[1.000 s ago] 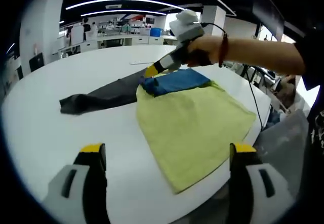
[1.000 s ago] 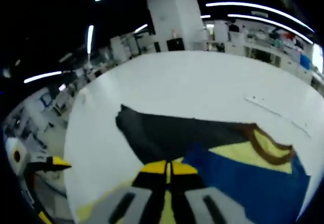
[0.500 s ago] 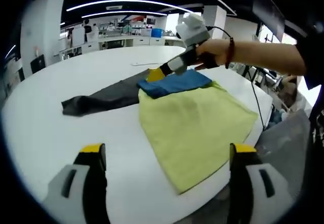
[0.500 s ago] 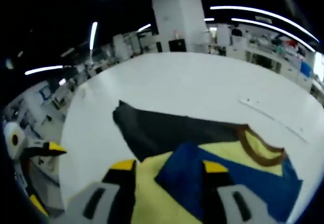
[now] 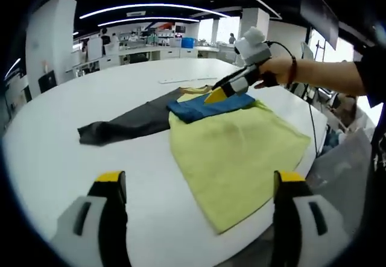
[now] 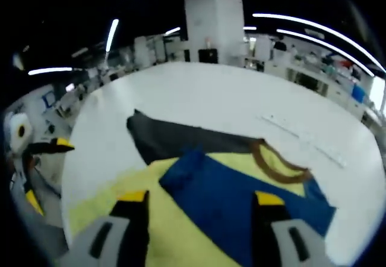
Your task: Fold the garment on the visible template until the final outline fits inside the template.
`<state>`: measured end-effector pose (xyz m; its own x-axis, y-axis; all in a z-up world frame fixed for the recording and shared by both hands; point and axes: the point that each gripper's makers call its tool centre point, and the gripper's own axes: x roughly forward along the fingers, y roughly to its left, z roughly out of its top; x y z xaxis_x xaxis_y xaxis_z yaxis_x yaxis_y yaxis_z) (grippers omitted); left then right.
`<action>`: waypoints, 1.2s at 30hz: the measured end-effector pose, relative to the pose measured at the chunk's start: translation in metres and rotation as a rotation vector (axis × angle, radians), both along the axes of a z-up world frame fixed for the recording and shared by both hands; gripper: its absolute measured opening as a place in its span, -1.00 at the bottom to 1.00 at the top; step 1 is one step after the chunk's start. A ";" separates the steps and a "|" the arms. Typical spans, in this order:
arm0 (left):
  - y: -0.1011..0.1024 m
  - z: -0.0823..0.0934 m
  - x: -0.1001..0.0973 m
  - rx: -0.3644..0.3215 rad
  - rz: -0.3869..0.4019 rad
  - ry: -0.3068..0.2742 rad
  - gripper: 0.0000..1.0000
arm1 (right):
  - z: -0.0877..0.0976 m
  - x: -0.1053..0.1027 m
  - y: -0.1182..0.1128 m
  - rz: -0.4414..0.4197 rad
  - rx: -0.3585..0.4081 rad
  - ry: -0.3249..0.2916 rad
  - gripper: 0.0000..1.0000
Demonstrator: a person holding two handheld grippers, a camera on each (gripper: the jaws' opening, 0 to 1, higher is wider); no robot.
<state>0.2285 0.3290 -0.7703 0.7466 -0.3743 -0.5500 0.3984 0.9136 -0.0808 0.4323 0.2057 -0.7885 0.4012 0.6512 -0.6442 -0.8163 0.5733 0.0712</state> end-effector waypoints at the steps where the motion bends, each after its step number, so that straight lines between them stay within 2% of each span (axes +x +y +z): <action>1: 0.000 0.000 0.000 0.000 -0.001 0.000 0.98 | 0.001 0.002 -0.006 -0.005 -0.002 -0.005 0.34; 12: 0.001 0.004 0.013 -0.010 -0.006 -0.011 0.98 | 0.008 0.005 -0.047 -0.010 -0.003 -0.050 0.30; 20: 0.008 0.009 0.040 -0.015 0.011 -0.050 0.97 | 0.002 -0.002 -0.076 -0.025 -0.010 -0.049 0.23; 26: 0.007 0.009 0.060 -0.002 0.000 -0.068 0.85 | -0.003 -0.007 -0.097 -0.027 -0.025 -0.054 0.17; 36: 0.000 -0.001 0.100 0.007 -0.028 -0.071 0.47 | -0.015 -0.010 -0.128 -0.032 -0.065 -0.070 0.00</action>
<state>0.3286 0.3295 -0.7715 0.7728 -0.3922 -0.4990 0.4287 0.9023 -0.0453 0.4224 0.0778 -0.8032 0.4668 0.5952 -0.6541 -0.7992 0.6006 -0.0238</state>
